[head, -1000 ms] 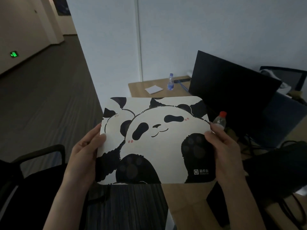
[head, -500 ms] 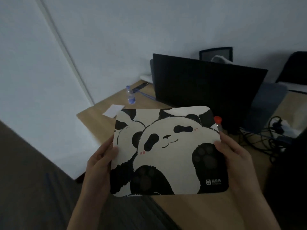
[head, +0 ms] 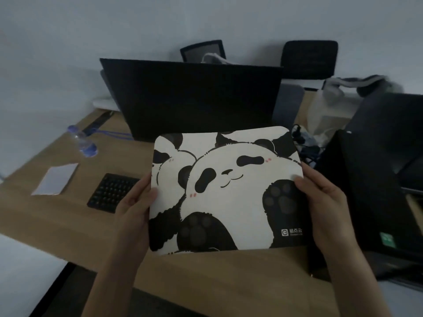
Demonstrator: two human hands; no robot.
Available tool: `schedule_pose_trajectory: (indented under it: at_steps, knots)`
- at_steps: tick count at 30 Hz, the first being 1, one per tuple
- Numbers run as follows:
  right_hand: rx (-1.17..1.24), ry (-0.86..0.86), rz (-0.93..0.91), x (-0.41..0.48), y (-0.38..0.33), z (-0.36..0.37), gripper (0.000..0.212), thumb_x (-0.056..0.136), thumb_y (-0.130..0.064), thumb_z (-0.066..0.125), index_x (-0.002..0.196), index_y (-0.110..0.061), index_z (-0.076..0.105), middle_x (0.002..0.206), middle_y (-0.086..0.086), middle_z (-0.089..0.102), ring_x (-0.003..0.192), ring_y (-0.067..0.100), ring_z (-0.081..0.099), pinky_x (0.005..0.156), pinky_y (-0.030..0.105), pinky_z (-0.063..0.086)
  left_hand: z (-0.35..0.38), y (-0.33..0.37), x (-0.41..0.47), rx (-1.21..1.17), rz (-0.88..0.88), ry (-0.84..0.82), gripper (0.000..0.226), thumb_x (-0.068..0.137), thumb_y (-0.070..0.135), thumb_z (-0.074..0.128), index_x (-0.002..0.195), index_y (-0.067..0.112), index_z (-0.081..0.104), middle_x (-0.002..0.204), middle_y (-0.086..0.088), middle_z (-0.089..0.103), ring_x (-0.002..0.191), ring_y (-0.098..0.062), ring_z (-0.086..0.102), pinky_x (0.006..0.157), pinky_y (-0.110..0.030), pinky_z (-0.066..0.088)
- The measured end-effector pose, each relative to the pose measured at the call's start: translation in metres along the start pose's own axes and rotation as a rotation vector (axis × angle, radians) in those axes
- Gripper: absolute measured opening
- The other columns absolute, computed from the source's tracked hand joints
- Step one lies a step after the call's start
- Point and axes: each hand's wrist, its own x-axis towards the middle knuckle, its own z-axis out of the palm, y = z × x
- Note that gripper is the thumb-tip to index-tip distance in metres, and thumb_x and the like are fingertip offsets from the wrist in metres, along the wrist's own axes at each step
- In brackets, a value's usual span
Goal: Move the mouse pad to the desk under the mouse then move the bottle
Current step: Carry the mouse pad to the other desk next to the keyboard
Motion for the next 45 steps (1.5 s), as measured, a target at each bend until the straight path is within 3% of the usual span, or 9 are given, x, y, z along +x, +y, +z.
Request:
schedule_pose_trajectory:
  at_steps: [7, 12, 20, 27, 33, 38, 40, 43, 45]
  knots:
    - [-0.035, 0.229, 0.021, -0.006, 0.026, -0.027, 0.026, 0.082, -0.005, 0.056, 0.09, -0.027, 0.068, 0.074, -0.008, 0.076, 0.075, 0.011, 0.069, 0.071, 0.023, 0.057, 0.022, -0.036, 0.031, 0.031, -0.113, -0.133, 0.033, 0.086, -0.002, 0.045, 0.104, 0.018, 0.064, 0.09, 0.011, 0.075, 0.095, -0.007, 0.067, 0.08, -0.021, 0.054]
    - [-0.091, 0.38, 0.026, -0.019, 0.056, -0.037, 0.028, 0.082, -0.003, 0.056, 0.09, -0.028, 0.065, 0.071, -0.01, 0.075, 0.071, 0.009, 0.069, 0.072, 0.027, 0.057, 0.024, -0.069, 0.045, 0.039, -0.257, -0.198, 0.035, 0.085, -0.004, 0.046, 0.103, 0.021, 0.062, 0.08, 0.015, 0.075, 0.085, 0.0, 0.068, 0.068, -0.014, 0.054]
    - [-0.259, 0.457, 0.003, -0.013, 0.118, -0.059, 0.033, 0.084, -0.001, 0.054, 0.095, -0.032, 0.062, 0.073, -0.023, 0.072, 0.078, 0.001, 0.068, 0.069, 0.018, 0.056, 0.012, -0.14, 0.057, 0.076, -0.327, -0.177, 0.034, 0.083, -0.004, 0.048, 0.096, 0.023, 0.064, 0.081, 0.014, 0.075, 0.083, 0.0, 0.068, 0.07, -0.016, 0.055]
    - [-0.346, 0.442, 0.055, 0.003, 0.172, -0.084, 0.037, 0.084, -0.002, 0.054, 0.094, -0.036, 0.062, 0.074, -0.025, 0.072, 0.08, 0.0, 0.067, 0.069, 0.015, 0.055, 0.003, -0.205, 0.062, 0.14, -0.387, -0.164, 0.036, 0.085, -0.003, 0.047, 0.108, 0.021, 0.061, 0.09, 0.018, 0.073, 0.09, 0.0, 0.067, 0.079, -0.017, 0.053]
    - [-0.484, 0.465, 0.084, 0.007, 0.203, -0.094, 0.042, 0.084, 0.0, 0.054, 0.09, -0.041, 0.061, 0.069, -0.028, 0.07, 0.074, -0.005, 0.065, 0.066, 0.01, 0.051, -0.001, -0.241, 0.056, 0.256, -0.374, -0.112, 0.037, 0.084, -0.002, 0.05, 0.11, 0.021, 0.062, 0.105, 0.01, 0.069, 0.109, -0.013, 0.061, 0.1, -0.032, 0.042]
    - [-0.609, 0.525, 0.112, 0.009, 0.221, -0.098, 0.044, 0.083, -0.003, 0.054, 0.095, -0.045, 0.06, 0.07, -0.032, 0.067, 0.076, -0.011, 0.062, 0.075, 0.015, 0.052, 0.005, -0.259, 0.055, 0.358, -0.295, -0.096, 0.038, 0.084, -0.003, 0.051, 0.11, 0.023, 0.06, 0.065, 0.027, 0.068, 0.077, 0.011, 0.061, 0.079, -0.008, 0.045]
    - [-0.648, 0.533, 0.132, 0.01, 0.228, -0.101, 0.041, 0.084, -0.003, 0.052, 0.099, -0.04, 0.063, 0.068, -0.034, 0.066, 0.076, -0.012, 0.062, 0.077, 0.018, 0.049, 0.004, -0.263, 0.058, 0.399, -0.255, -0.066, 0.037, 0.084, -0.001, 0.052, 0.111, 0.023, 0.06, 0.068, 0.025, 0.07, 0.078, 0.009, 0.061, 0.08, -0.008, 0.046]
    - [-0.717, 0.532, 0.144, 0.014, 0.236, -0.103, 0.038, 0.084, 0.0, 0.05, 0.117, -0.018, 0.06, 0.083, -0.025, 0.063, 0.073, -0.021, 0.056, 0.074, 0.007, 0.045, 0.001, -0.268, 0.065, 0.522, -0.162, -0.075, 0.04, 0.084, 0.004, 0.053, 0.104, 0.037, 0.063, 0.079, 0.009, 0.066, 0.085, -0.007, 0.057, 0.089, -0.023, 0.046]
    - [-0.756, 0.531, 0.136, 0.015, 0.241, -0.102, 0.042, 0.084, 0.002, 0.05, 0.121, -0.015, 0.056, 0.095, -0.015, 0.061, 0.081, -0.018, 0.057, 0.074, -0.002, 0.041, 0.0, -0.271, 0.067, 0.62, -0.091, -0.074, 0.042, 0.084, 0.005, 0.051, 0.107, 0.039, 0.06, 0.081, 0.007, 0.061, 0.083, -0.007, 0.053, 0.083, -0.016, 0.044]
